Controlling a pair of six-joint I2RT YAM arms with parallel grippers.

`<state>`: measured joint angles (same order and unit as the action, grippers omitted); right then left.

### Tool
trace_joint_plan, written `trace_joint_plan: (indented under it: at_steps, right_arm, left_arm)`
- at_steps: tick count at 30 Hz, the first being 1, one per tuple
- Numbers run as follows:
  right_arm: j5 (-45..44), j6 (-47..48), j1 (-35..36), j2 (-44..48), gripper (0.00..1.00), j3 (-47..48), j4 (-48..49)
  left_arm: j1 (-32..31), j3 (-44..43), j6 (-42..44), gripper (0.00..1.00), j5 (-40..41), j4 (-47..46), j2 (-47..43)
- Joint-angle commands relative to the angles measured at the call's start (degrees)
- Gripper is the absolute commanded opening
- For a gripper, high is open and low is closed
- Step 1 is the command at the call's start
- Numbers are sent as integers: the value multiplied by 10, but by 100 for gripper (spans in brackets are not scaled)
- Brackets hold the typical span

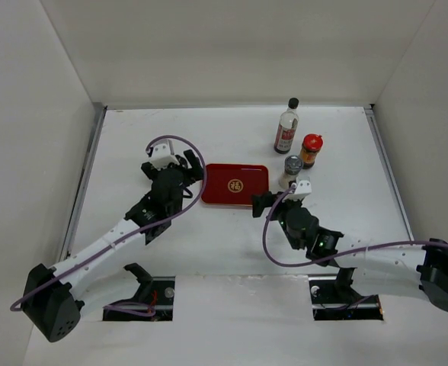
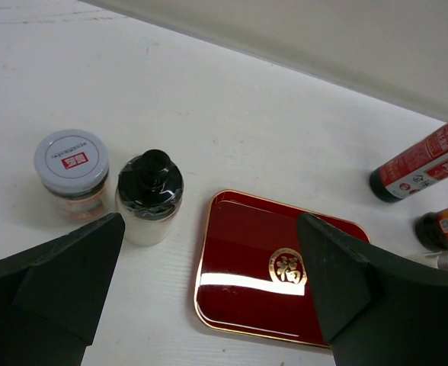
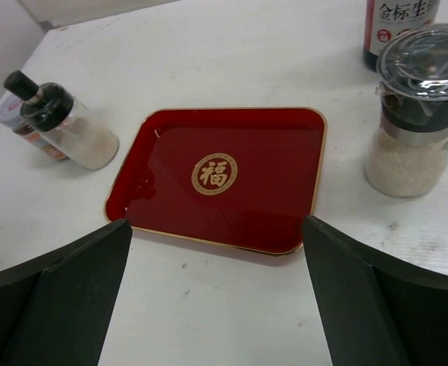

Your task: Organize the condiment bottles

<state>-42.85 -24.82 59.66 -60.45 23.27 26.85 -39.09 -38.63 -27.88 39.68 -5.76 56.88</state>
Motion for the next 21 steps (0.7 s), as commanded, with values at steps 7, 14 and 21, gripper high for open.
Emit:
trace_joint_plan:
  at_steps: [7,14,21]
  right_arm:
    - [52,-1,9,16,100,-36,84]
    - [84,-15,1,25,31,-41,75]
    - [97,-18,-12,8,83,-39,81]
  left_arm:
    - [21,32,50,100,12,10,-49]
    - [33,40,78,64,-14,12,-44]
    - [53,37,77,82,-29,18,21]
